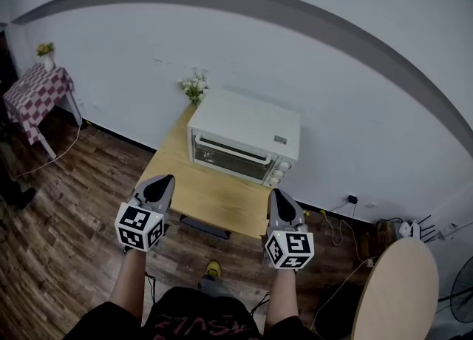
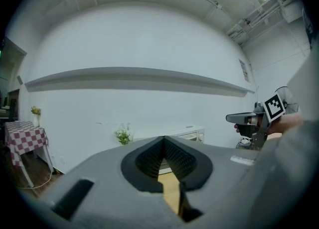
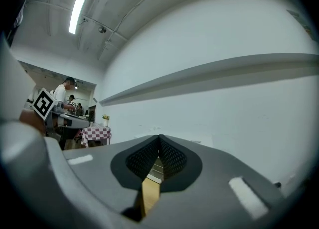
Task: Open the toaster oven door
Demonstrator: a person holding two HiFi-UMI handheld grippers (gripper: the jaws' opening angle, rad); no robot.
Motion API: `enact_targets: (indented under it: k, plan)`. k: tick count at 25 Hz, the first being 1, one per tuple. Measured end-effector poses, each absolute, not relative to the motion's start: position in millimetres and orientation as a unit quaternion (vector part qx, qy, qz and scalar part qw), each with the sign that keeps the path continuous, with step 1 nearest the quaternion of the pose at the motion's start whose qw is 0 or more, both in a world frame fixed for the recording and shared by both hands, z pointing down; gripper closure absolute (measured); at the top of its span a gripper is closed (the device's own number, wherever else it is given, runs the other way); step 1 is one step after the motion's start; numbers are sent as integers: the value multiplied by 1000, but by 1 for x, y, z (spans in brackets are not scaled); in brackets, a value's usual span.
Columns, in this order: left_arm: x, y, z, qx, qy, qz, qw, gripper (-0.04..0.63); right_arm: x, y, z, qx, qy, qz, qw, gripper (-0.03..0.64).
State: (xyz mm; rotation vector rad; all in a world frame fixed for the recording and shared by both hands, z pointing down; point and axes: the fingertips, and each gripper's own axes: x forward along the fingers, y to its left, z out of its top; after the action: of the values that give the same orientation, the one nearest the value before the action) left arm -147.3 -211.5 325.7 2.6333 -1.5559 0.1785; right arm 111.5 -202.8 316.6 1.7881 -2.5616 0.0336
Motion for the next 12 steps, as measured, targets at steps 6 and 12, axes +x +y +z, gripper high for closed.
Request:
enact_targets:
  k: [6,12]
  plan:
    - [-143,-257,337,856,-511,66,48,597,118,-252,331,568,-822,24,15,606]
    - [-133,-304,353,856,-508,81,56,597,117,-301,351,546,-836,24,43,606]
